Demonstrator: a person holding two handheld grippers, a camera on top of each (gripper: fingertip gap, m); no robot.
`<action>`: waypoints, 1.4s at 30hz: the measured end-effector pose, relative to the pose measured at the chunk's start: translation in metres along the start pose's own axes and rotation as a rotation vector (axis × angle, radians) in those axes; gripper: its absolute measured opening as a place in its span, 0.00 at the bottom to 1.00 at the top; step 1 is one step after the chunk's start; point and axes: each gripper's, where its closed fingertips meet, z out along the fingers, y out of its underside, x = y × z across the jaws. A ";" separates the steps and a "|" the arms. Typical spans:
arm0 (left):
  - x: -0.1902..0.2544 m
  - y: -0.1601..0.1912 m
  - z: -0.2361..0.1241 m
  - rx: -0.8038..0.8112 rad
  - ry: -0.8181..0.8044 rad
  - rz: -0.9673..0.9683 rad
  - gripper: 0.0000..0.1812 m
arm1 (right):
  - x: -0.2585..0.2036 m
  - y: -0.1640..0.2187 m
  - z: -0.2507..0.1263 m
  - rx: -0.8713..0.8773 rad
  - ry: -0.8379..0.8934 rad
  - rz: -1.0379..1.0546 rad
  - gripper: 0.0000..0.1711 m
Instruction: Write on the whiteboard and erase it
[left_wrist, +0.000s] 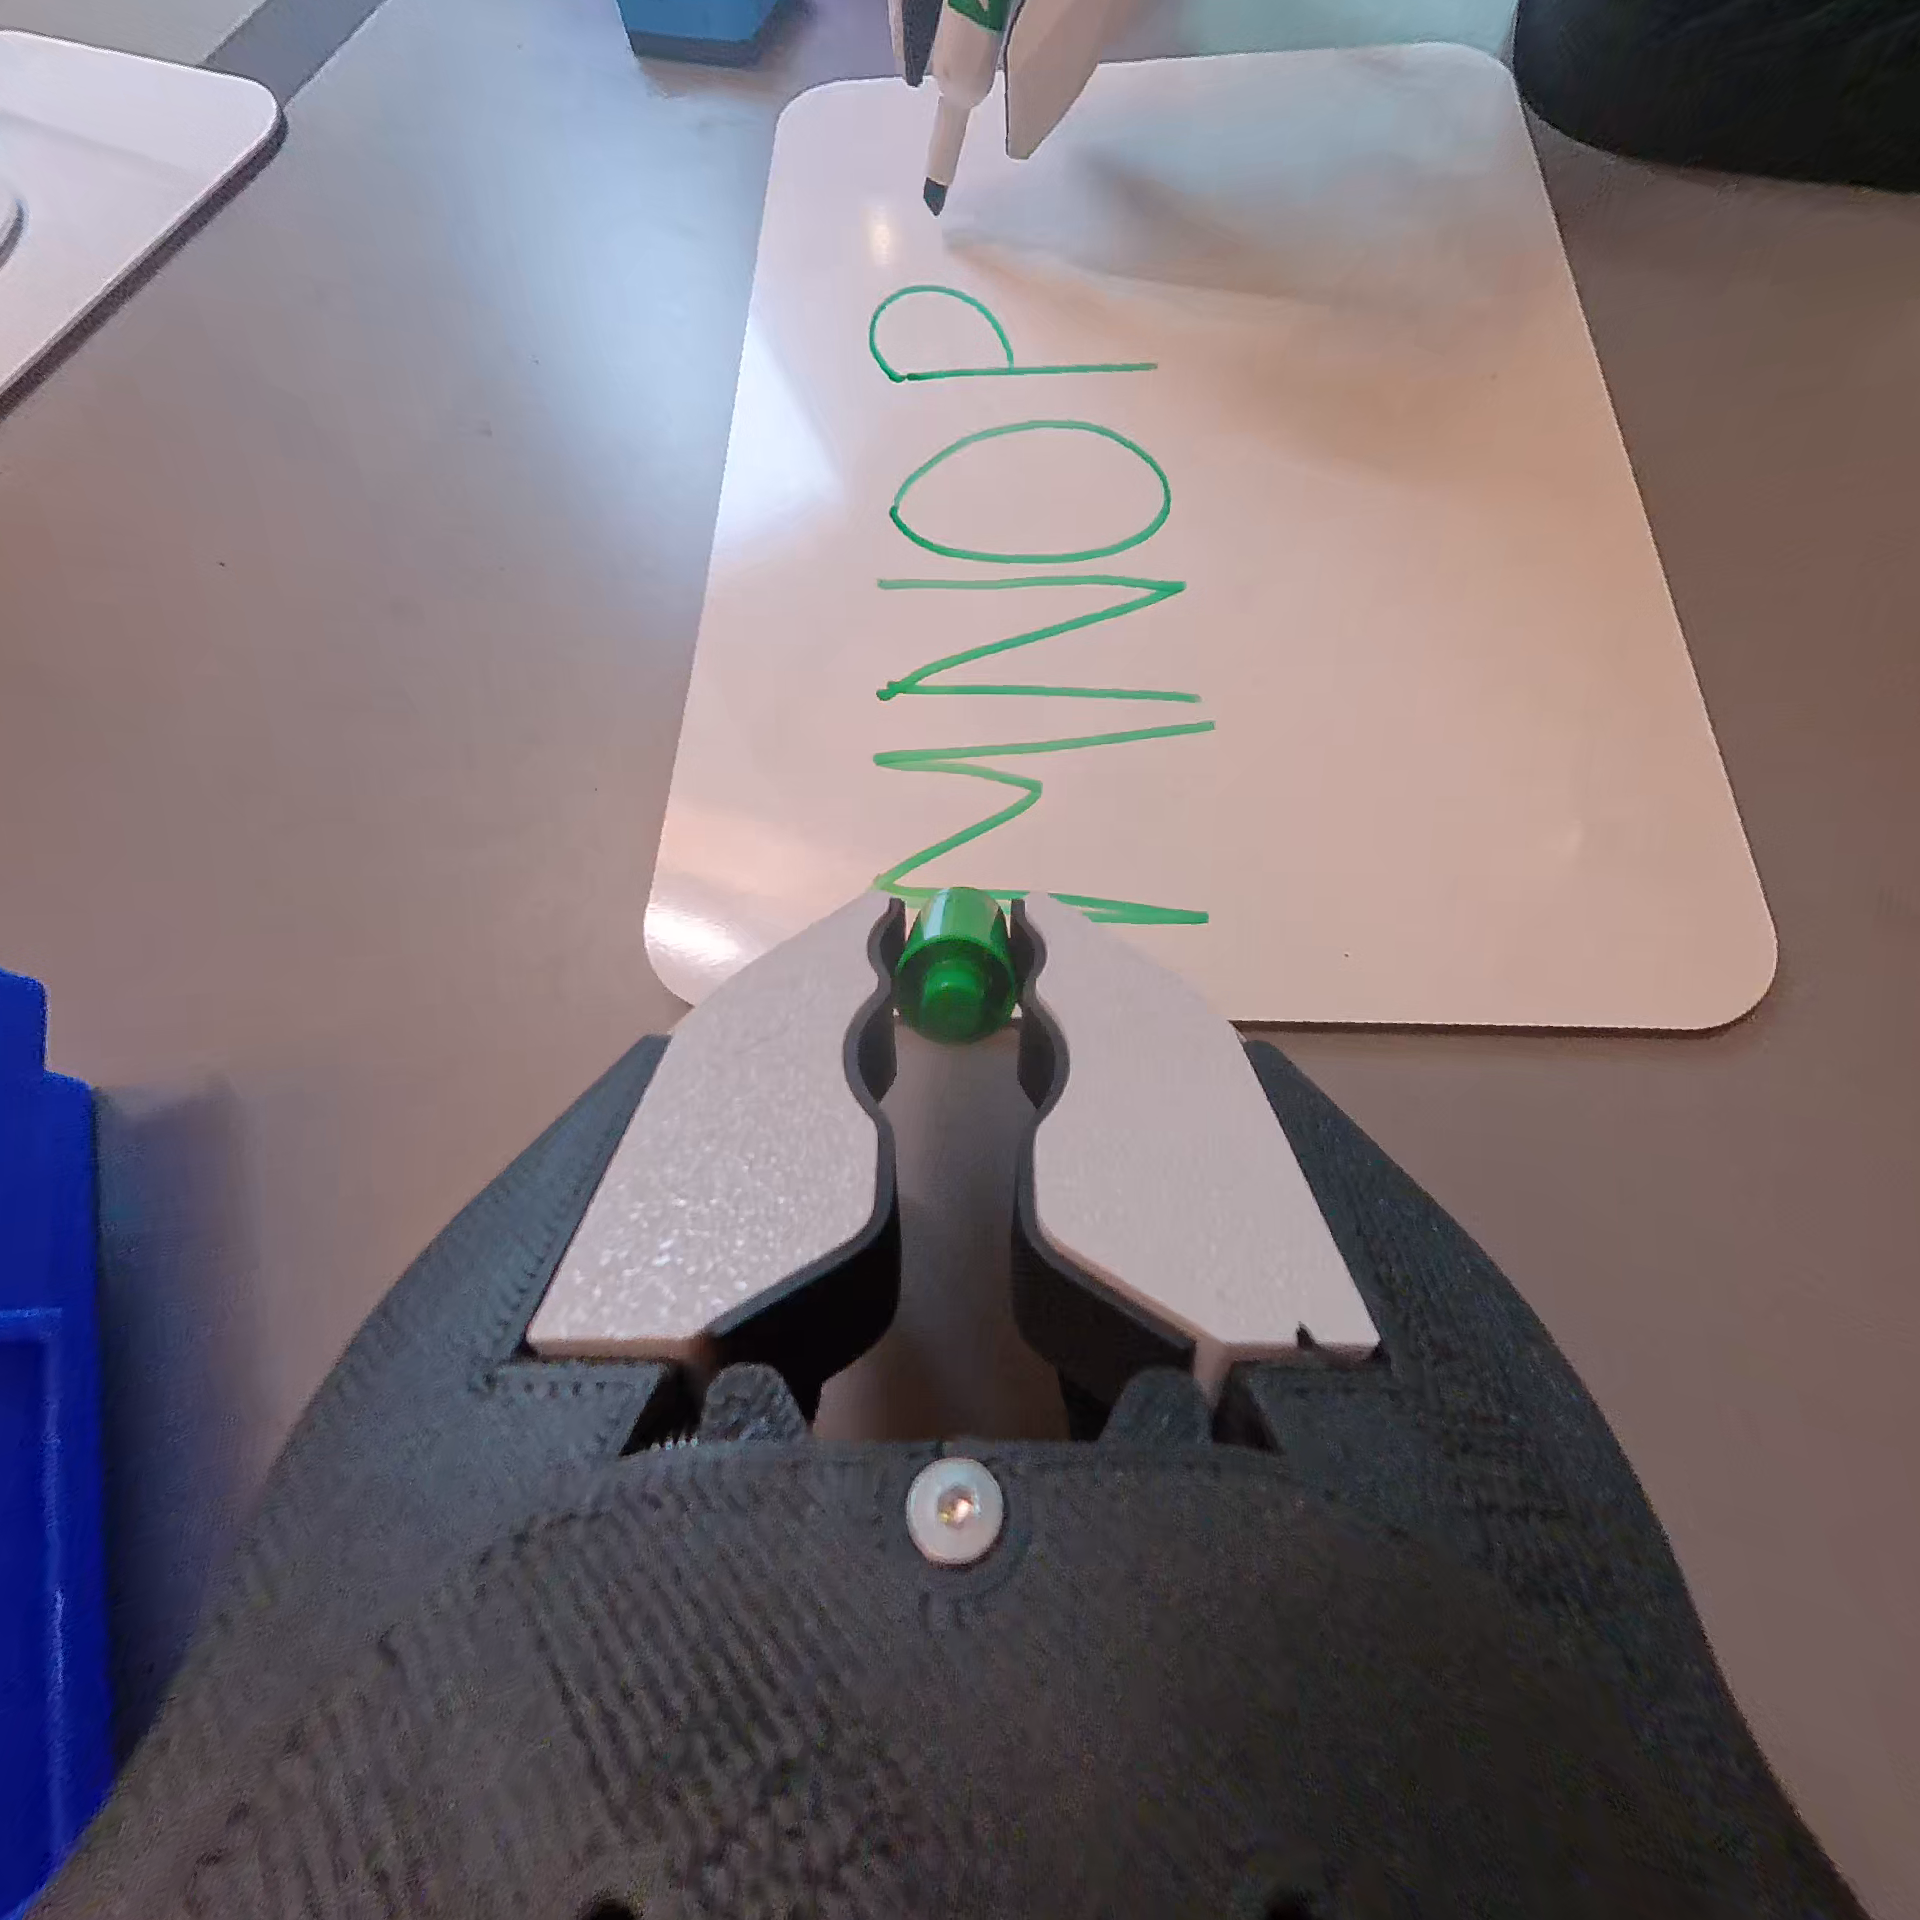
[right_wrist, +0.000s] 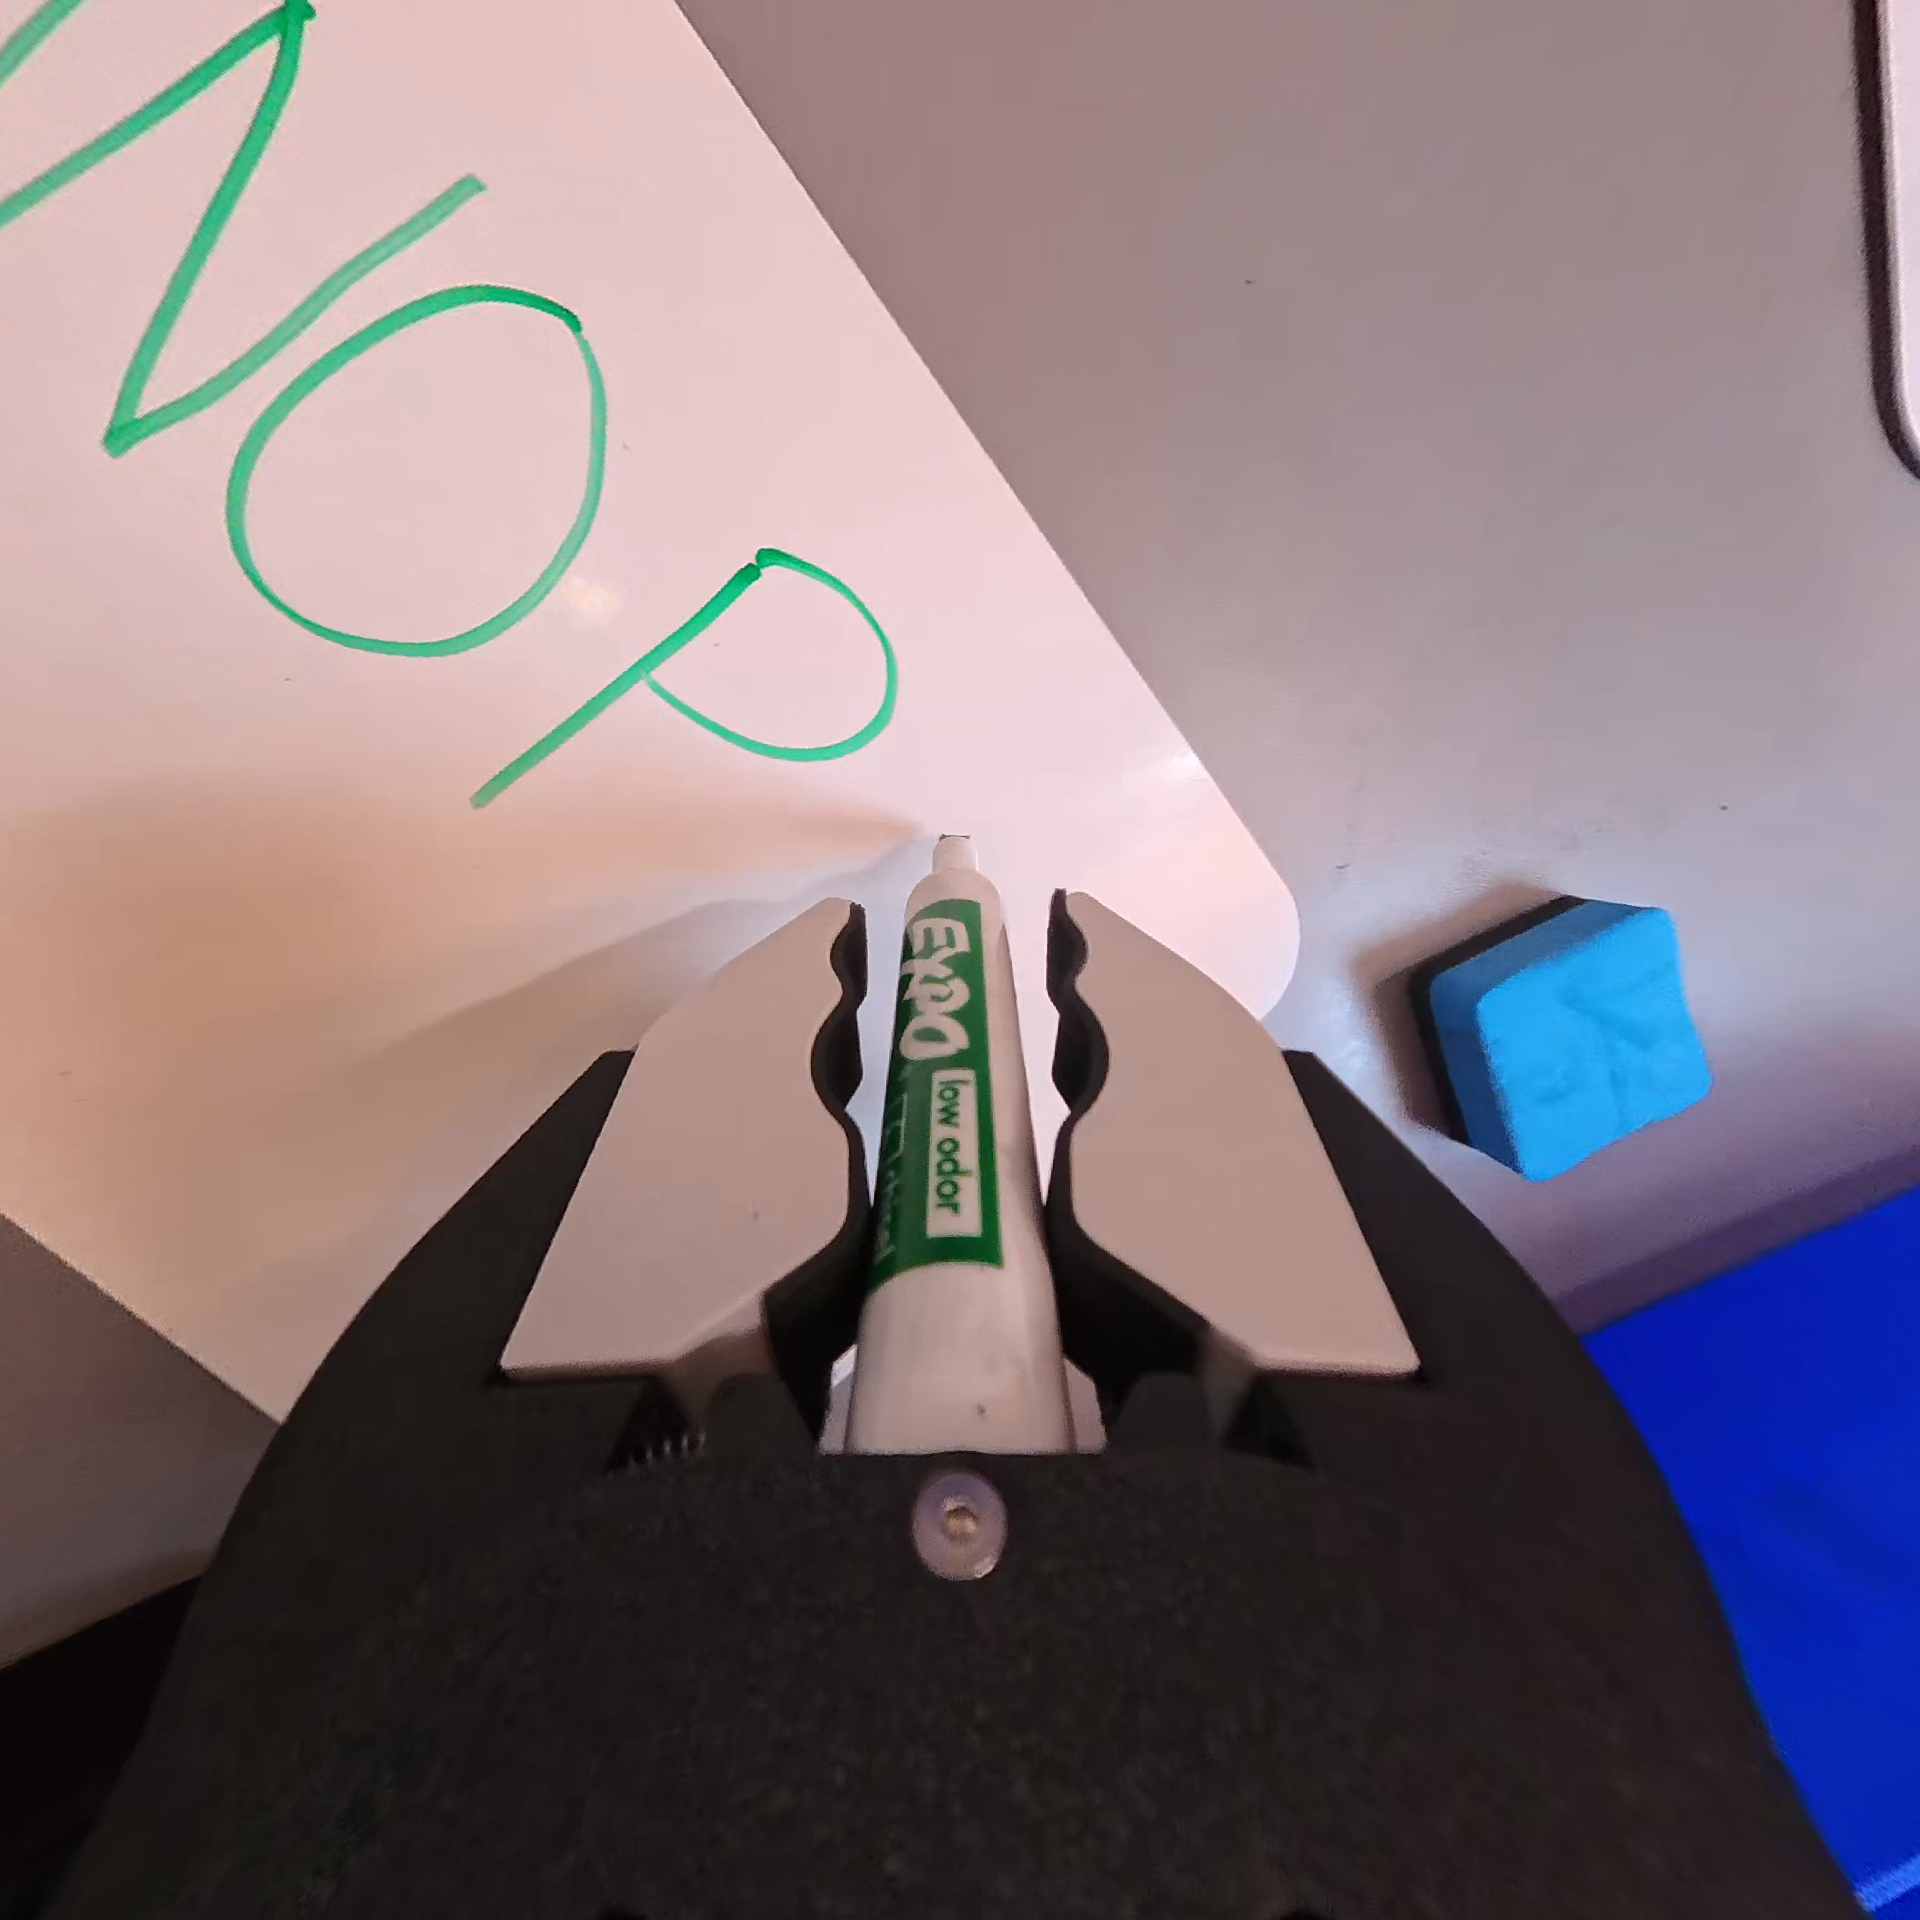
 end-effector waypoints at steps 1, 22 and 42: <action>0.000 0.000 0.000 -0.002 0.000 0.000 0.11 | 0.002 0.000 0.000 -0.003 0.003 -0.001 0.20; 0.003 -0.002 0.000 -0.001 0.007 0.012 0.10 | -0.048 0.030 -0.017 -0.131 -0.087 -0.067 0.20; 0.001 -0.001 -0.001 -0.005 -0.005 0.016 0.10 | -0.012 0.011 -0.009 -0.080 -0.052 -0.097 0.20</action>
